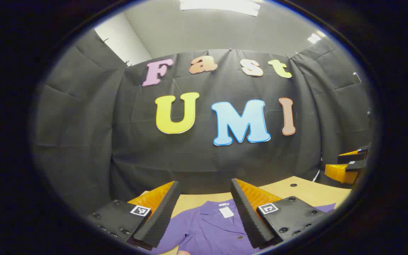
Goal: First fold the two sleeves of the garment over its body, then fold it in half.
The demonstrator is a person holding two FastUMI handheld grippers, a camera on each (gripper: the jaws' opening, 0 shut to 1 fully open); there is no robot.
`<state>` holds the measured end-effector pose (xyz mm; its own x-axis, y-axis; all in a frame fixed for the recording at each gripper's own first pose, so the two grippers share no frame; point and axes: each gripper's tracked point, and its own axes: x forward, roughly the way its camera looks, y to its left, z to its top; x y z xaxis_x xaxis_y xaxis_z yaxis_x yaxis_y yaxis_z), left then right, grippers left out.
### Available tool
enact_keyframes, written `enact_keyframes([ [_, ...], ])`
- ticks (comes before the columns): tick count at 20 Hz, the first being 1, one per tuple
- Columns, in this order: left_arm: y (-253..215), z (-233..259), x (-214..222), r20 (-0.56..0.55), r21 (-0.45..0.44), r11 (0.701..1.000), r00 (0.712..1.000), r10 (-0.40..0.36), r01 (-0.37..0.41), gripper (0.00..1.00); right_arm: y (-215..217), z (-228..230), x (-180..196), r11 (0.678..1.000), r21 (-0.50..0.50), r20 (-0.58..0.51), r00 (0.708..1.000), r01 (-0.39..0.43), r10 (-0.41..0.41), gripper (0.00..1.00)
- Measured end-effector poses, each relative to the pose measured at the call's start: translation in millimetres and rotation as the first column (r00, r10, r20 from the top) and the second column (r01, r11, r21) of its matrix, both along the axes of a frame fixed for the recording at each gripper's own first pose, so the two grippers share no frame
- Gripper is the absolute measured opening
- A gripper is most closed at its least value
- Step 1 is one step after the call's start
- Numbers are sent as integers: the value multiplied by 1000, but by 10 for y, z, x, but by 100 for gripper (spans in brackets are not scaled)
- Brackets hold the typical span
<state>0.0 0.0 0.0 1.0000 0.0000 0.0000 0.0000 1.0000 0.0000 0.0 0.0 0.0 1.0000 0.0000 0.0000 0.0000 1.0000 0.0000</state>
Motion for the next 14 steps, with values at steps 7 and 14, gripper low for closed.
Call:
enact_keyframes([
  [7,-23,-48,59,-5,9,1000,1000,0,0,94,-79,-9,6,999,-25,10,1000,24,-24,86],
  [14,1,-96,109,-8,15,1000,1000,9,-9,94,-55,-25,36,997,-72,12,1000,30,-29,86],
])
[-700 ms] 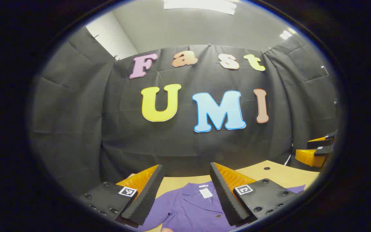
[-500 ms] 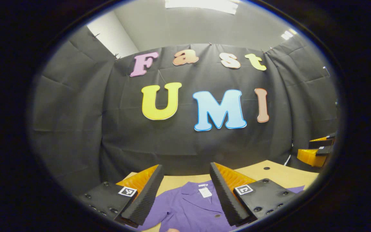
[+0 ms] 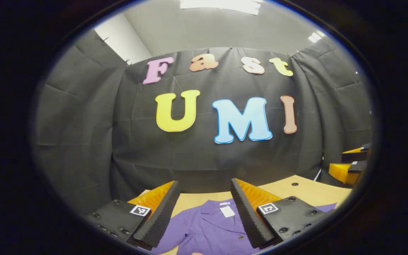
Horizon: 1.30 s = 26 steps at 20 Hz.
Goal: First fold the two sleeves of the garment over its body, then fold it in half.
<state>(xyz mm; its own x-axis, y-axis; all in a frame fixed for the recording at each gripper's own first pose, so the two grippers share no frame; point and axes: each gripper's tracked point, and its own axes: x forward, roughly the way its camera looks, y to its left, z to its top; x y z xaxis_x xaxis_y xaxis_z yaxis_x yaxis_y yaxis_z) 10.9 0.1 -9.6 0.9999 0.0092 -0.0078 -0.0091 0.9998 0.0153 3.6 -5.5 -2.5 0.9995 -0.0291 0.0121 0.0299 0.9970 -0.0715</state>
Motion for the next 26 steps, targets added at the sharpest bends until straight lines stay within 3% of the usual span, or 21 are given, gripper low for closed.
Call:
enact_keyframes([
  [5,-43,-9,40,-1,18,1000,1000,-8,8,94,-81,-179,17,999,32,-50,998,26,-24,86],
  [11,-94,-124,123,-25,6,1000,999,-20,20,94,-635,-602,14,978,74,-181,967,196,-180,86],
  [17,-63,-247,221,-48,-1,1000,999,0,0,95,-1165,-1181,-65,938,79,-347,891,339,-292,86],
  [26,-9,-362,206,-85,12,999,996,33,-32,94,-1570,-2051,-239,881,116,-547,770,458,-328,86],
])
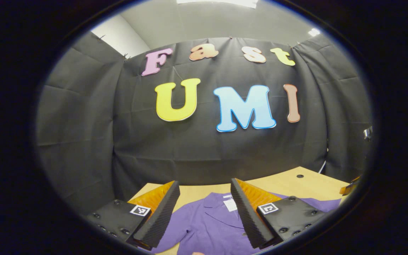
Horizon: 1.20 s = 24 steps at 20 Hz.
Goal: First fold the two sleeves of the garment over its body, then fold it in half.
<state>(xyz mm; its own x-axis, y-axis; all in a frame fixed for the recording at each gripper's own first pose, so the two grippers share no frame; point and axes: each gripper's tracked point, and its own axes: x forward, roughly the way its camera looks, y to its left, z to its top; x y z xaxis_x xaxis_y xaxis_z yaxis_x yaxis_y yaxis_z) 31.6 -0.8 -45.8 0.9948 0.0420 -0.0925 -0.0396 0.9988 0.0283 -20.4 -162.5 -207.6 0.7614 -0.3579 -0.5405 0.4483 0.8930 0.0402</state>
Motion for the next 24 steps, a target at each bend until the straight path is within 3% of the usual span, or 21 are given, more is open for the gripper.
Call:
enact_keyframes([
  [5,38,-54,-40,-17,8,1000,1000,24,-23,95,-239,-483,-87,993,88,-113,991,81,-71,86],
  [12,96,-141,-119,-52,-21,996,995,91,-92,95,-494,-1051,-138,960,208,-277,952,189,-127,86],
  [17,199,-99,-191,-43,2,985,984,174,-174,94,-460,-1220,-130,949,255,-327,940,186,-96,87],
  [19,189,-35,-184,-24,7,984,984,176,-176,95,-472,-1244,-115,952,250,-327,941,180,-92,93],
  [21,161,17,-187,-4,5,987,987,163,-163,95,-401,-1262,-153,948,261,-350,933,181,-82,92],
  [22,144,35,-196,0,0,989,989,150,-150,95,-406,-1295,-130,952,255,-355,932,171,-72,98],
  [24,171,42,-238,1,8,990,990,142,-142,95,-337,-1241,-77,957,251,-348,936,146,-52,93],
])
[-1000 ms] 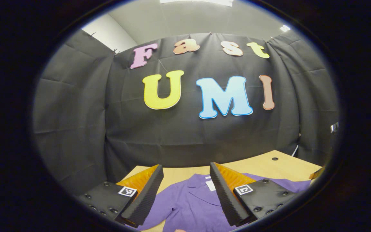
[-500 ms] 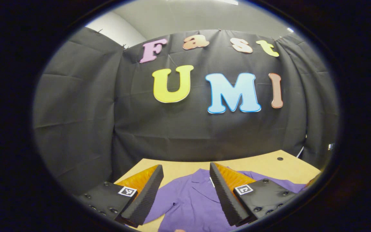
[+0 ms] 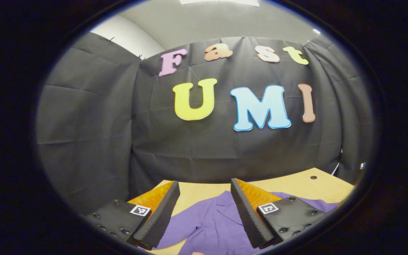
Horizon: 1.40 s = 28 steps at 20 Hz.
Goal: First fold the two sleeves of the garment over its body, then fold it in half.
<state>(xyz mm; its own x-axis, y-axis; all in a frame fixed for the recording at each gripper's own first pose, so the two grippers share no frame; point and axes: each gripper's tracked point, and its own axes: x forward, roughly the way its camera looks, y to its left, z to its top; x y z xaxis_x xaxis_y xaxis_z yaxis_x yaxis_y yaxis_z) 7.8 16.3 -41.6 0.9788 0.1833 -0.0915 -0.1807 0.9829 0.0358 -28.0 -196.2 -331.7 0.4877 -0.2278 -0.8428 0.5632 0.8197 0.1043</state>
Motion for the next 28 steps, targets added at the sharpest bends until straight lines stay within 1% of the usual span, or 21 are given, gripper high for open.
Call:
enact_keyframes([
  [1,32,21,-35,6,4,1000,1000,-3,3,95,34,8,14,1000,6,4,1000,-8,8,76],
  [2,66,53,-53,14,6,1000,1000,-5,5,95,55,-8,11,1000,9,3,1000,-11,11,71],
  [3,101,58,-73,17,5,1000,1000,-7,7,95,54,-21,38,1000,17,11,1000,-20,19,58],
  [4,142,55,-91,18,6,1000,1000,-10,10,95,63,-26,46,1000,22,17,1000,-3,3,46],
  [5,172,40,-109,18,6,1000,1000,-11,11,95,71,-13,54,1000,23,17,1000,-5,5,33],
  [8,260,33,-157,20,-3,1000,1000,-14,14,95,62,-6,56,999,2,20,999,-47,47,33],
  [9,280,42,-165,23,-6,1000,1000,-13,13,95,59,-13,72,1000,8,36,999,-28,28,28],
  [10,301,48,-179,22,-6,1000,1000,-11,11,95,57,19,93,1000,17,47,999,-7,6,3],
  [11,316,55,-202,24,-6,1000,1000,-9,9,95,61,4,85,1000,25,50,999,-3,2,6],
  [12,325,77,-225,31,-9,1000,999,-11,11,95,56,8,95,1000,19,59,998,-17,16,6],
  [13,328,87,-263,33,-12,1000,999,-11,12,95,46,12,128,1000,6,69,997,-31,30,8],
  [14,330,94,-281,33,-14,1000,999,-13,13,95,68,42,105,998,6,79,995,-62,61,2],
  [15,343,97,-307,33,-15,1000,999,-14,15,95,139,72,153,995,32,112,990,-94,89,2],
  [18,416,119,-403,38,-17,1000,999,-6,7,95,235,366,205,993,78,217,973,-93,74,2],
  [20,459,121,-455,41,-22,1000,999,-1,2,94,277,618,200,992,65,272,959,-106,84,1],
  [23,584,101,-529,39,-28,1000,999,13,-12,94,509,1119,305,986,39,375,917,-165,139,1],
  [26,726,43,-605,29,-40,999,999,32,-31,95,892,1588,421,966,-7,462,856,-259,233,1],
  [28,827,20,-654,24,-53,997,998,52,-51,94,1182,1850,496,944,-57,504,807,-326,309,1],
])
